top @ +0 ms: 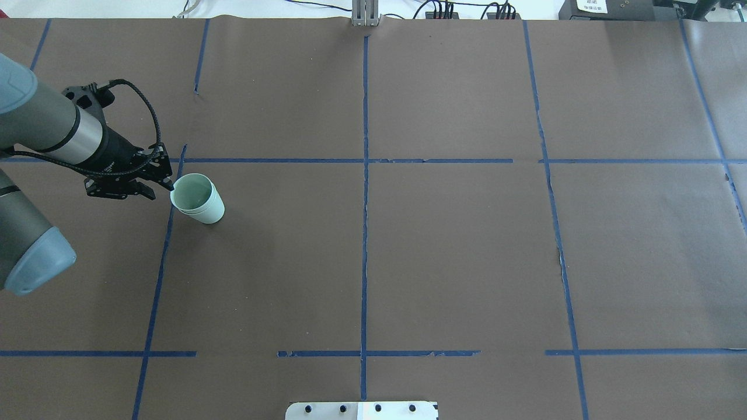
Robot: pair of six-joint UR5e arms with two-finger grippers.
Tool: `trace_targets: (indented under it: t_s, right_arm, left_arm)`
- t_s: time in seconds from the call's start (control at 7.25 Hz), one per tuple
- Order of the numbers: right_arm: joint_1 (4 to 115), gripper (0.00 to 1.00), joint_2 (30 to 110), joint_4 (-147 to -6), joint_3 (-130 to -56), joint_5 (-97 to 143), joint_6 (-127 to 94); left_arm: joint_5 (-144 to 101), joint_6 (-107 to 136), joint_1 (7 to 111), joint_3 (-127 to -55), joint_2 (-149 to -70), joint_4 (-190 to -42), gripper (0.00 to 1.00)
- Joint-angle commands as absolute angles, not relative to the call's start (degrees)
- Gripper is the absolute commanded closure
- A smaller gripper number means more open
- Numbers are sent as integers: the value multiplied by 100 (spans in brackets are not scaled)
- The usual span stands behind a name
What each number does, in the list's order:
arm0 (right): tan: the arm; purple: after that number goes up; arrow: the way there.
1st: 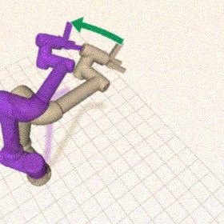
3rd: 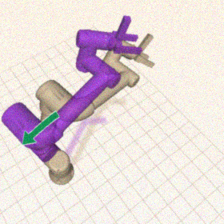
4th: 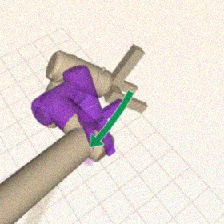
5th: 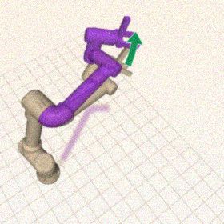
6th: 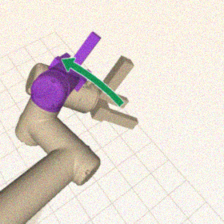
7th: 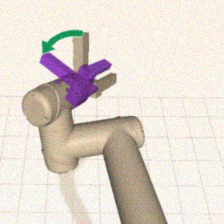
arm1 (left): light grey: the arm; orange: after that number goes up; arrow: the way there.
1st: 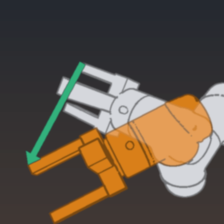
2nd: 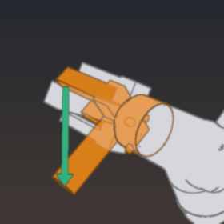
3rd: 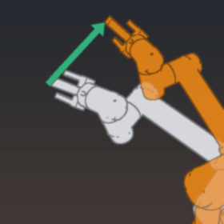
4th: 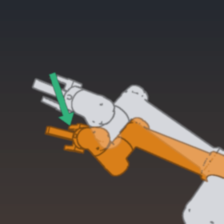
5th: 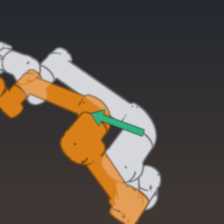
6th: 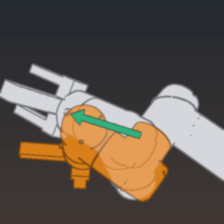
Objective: Stack cups
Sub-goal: 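Lower the held cup into the other pale green cup with the left gripper, then open the left gripper and withdraw it away from the stacked cups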
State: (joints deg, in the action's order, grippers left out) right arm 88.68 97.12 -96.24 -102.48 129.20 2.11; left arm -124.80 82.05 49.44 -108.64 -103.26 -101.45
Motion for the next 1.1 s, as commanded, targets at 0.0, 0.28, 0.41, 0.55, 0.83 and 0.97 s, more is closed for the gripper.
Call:
trace_targets:
  t_s: [0.0, 0.28, 0.41, 0.55, 0.83, 0.97]
  right_arm:
    - [8868, 0, 9712, -9624, -10248, 12920, 211]
    - [8868, 0, 9712, -9615, -10248, 12920, 211]
    - [8868, 0, 9712, -9624, -10248, 12920, 211]
    - [8868, 0, 9712, -9624, -10248, 12920, 211]
    - [8868, 0, 9712, -9624, -10248, 12929, 211]
    - [8859, 0, 9712, -9624, -10248, 12920, 211]
  left_arm:
    - [-12489, 8131, 5018, -10976, -10318, -10151, 0]
    - [-12542, 6557, 5437, -11223, -9874, -10186, 0]
    - [-12559, 5556, 5936, -11232, -9540, -10178, 0]
    - [-12568, 4789, 6228, -11224, -9240, -10169, 0]
    - [-12568, 2990, 6999, -11084, -8582, -10151, 0]
    - [-12577, 2205, 7509, -10935, -8361, -10143, 0]
